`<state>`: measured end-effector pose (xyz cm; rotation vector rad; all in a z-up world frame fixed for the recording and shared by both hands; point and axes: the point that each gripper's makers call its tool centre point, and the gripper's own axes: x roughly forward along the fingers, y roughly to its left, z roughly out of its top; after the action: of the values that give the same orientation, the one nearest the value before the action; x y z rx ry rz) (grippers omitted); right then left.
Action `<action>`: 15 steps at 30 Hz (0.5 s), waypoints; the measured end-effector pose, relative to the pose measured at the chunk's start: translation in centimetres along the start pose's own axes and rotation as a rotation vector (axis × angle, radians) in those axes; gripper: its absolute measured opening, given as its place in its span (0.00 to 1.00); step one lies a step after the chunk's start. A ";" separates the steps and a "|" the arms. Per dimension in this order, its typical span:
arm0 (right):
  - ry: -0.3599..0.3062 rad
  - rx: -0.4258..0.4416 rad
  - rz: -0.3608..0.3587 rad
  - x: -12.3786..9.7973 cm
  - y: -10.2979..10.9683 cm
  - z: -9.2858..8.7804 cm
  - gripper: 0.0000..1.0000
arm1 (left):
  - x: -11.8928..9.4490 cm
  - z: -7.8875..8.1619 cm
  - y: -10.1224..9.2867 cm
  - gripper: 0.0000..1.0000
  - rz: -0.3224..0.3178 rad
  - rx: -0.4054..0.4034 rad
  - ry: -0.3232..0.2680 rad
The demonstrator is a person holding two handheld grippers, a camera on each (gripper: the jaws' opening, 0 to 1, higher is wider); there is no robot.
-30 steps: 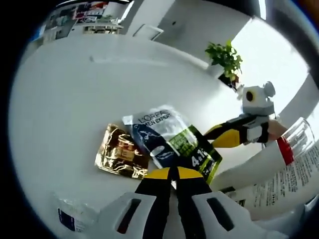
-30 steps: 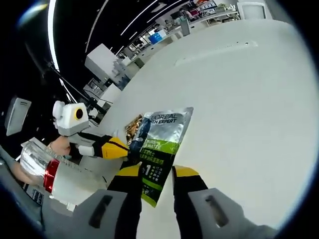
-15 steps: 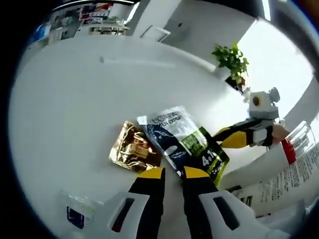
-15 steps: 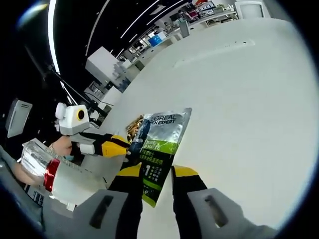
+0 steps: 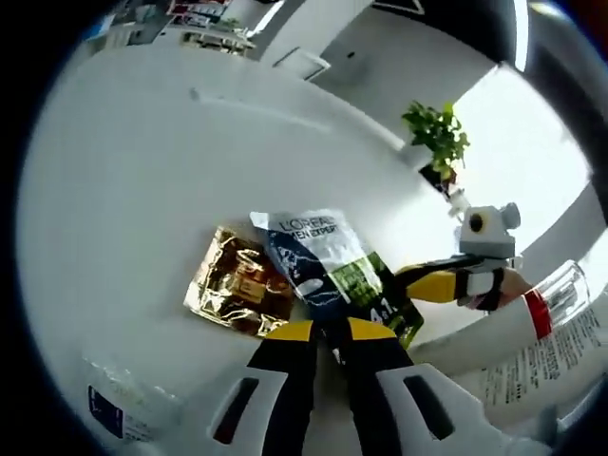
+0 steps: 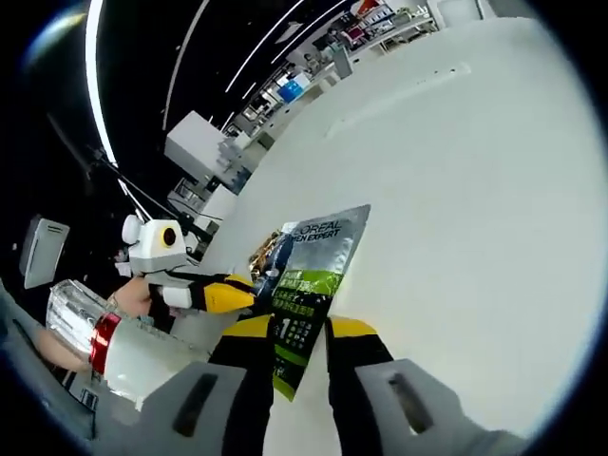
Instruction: Arrange the skincare products in the storage area until every visible bottle or jar stands upright without overlapping.
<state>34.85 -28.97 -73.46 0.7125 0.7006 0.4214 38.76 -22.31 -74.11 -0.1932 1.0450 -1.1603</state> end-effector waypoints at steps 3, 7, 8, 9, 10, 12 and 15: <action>-0.034 0.054 0.028 0.4 0.1 0.2 0.18 | 0.2 0.0 0.0 0.04 -0.002 -0.011 -0.009; -0.023 0.049 0.010 0.4 -0.3 0.1 0.10 | 0.1 0.0 -0.1 0.04 0.003 -0.003 -0.005; -0.012 0.042 0.006 0.4 -0.4 -0.1 0.09 | 0.1 0.0 0.0 0.04 0.006 0.000 -0.006; -0.016 0.045 0.013 0.4 -0.3 -0.1 0.08 | 0.1 0.1 0.1 0.04 0.011 -0.001 -0.010; -0.032 0.069 0.033 0.4 0.0 0.1 0.07 | 0.1 0.1 0.1 0.04 0.014 -0.002 -0.013; -0.086 0.118 0.078 0.2 0.6 0.9 0.04 | -0.1 0.1 0.3 0.04 0.016 -0.004 -0.015; -0.134 0.158 0.140 0.0 1.6 1.8 0.01 | -0.2 0.1 0.4 0.03 0.022 0.005 -0.011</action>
<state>35.98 -28.67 -71.34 0.9346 0.5632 0.4445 39.03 -21.98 -74.17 -0.1842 1.0323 -1.1410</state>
